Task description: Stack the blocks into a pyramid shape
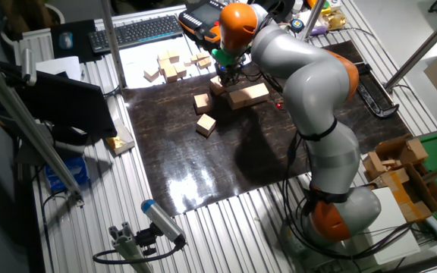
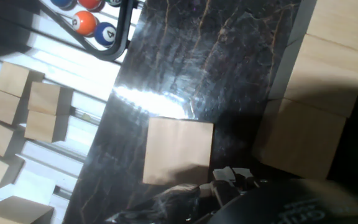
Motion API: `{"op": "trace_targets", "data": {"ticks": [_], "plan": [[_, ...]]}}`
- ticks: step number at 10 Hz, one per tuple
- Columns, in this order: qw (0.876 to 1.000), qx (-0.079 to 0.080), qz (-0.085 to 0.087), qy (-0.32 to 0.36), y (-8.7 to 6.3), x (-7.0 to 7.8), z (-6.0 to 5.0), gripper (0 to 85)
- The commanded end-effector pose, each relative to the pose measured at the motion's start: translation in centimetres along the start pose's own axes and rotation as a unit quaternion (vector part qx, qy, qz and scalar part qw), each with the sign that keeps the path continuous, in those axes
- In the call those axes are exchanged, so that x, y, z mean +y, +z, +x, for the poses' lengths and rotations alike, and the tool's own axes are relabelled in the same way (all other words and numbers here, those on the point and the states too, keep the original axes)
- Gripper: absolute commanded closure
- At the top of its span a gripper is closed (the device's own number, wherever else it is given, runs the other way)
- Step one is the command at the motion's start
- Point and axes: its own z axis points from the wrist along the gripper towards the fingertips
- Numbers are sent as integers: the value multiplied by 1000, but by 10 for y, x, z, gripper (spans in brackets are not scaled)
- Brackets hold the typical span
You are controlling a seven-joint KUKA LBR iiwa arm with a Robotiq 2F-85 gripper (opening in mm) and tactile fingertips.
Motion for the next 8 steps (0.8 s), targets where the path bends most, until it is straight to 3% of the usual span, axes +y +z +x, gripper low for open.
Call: {"op": "trace_targets", "data": {"ticks": [1, 3, 5, 8], "plan": [[1000, -1, 1, -3, -1, -1, -1, 843], [1000, -1, 7, -9, -1, -1, -1, 843], [1000, -14, 14, -10, -1, -1, -1, 843], [1000, -7, 6, 2, -1, -1, -1, 843]]}}
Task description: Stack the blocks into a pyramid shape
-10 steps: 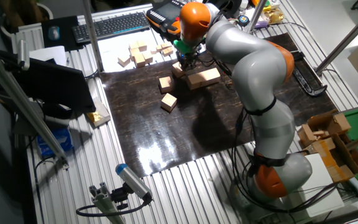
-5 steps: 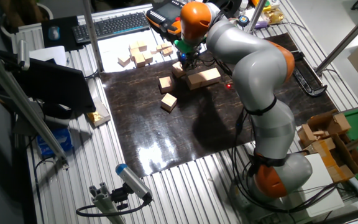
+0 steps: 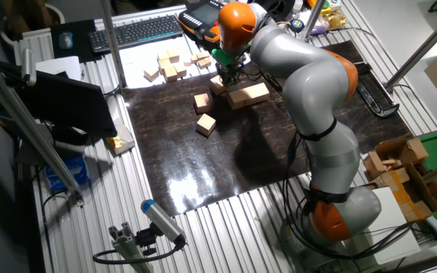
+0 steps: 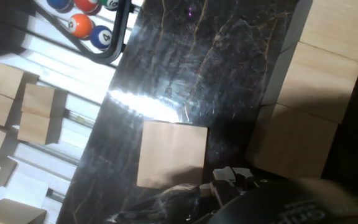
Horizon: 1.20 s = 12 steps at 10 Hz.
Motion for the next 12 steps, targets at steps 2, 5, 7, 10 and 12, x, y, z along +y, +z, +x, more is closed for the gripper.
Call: {"op": "trace_targets", "data": {"ticks": [2, 5, 7, 10, 12], "plan": [[1000, -1, 0, 0, -1, 2, 0, 843], [998, 1, -9, -62, -1, 6, 2, 843], [977, 0, -23, -212, -2, 8, 1, 843], [919, -14, -27, -394, -2, 12, 4, 843], [891, -13, -28, -453, -2, 13, 3, 843]]}}
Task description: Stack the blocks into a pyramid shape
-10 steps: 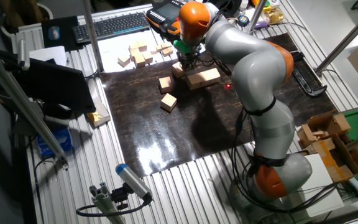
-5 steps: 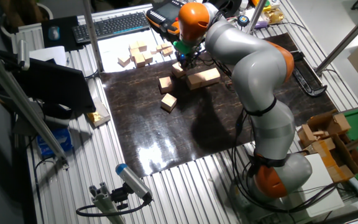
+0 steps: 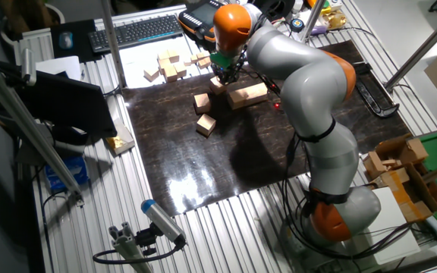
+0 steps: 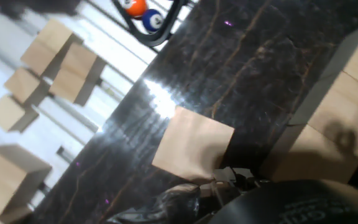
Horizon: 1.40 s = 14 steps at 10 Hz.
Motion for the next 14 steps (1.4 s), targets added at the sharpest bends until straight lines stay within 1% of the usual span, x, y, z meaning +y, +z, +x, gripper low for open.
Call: {"op": "trace_targets", "data": {"ticks": [1, 2, 3, 4, 7, 9, 12, 14], "plan": [[946, 10, -30, -322, 0, 1, 0, 843], [943, 13, -32, -330, 1, 2, 0, 843], [941, 11, -31, -336, 1, 4, -2, 843], [938, 8, -24, -345, 0, 5, -3, 843], [929, 17, -29, -368, 2, 6, -3, 843], [926, 17, -27, -376, 1, 5, -4, 843], [916, 20, -20, -401, 2, 6, -3, 843], [909, 20, -20, -416, 3, 6, -3, 843]]}}
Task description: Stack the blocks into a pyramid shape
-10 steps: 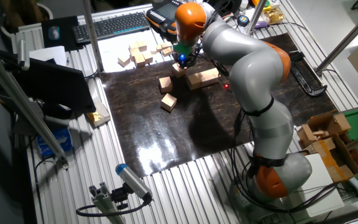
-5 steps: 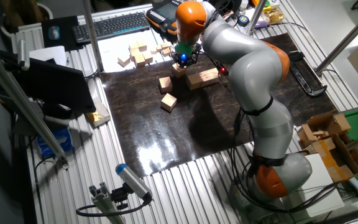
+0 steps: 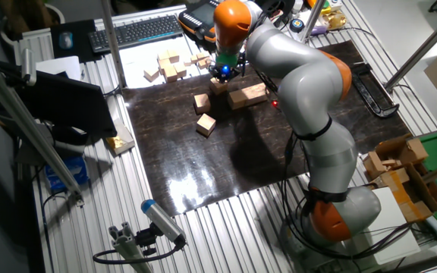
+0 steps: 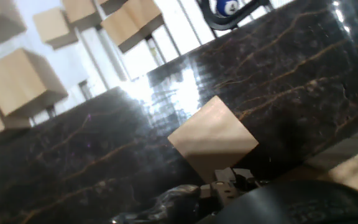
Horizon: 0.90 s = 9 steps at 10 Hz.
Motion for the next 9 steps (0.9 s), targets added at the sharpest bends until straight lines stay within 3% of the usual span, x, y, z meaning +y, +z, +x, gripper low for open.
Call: {"op": "trace_targets", "data": {"ticks": [1, 6, 9], "plan": [[981, -2, -7, -195, 0, 0, 0, 843], [972, -8, -10, -236, 4, 4, -3, 843], [951, -20, 5, -307, 4, 5, -6, 843]]}}
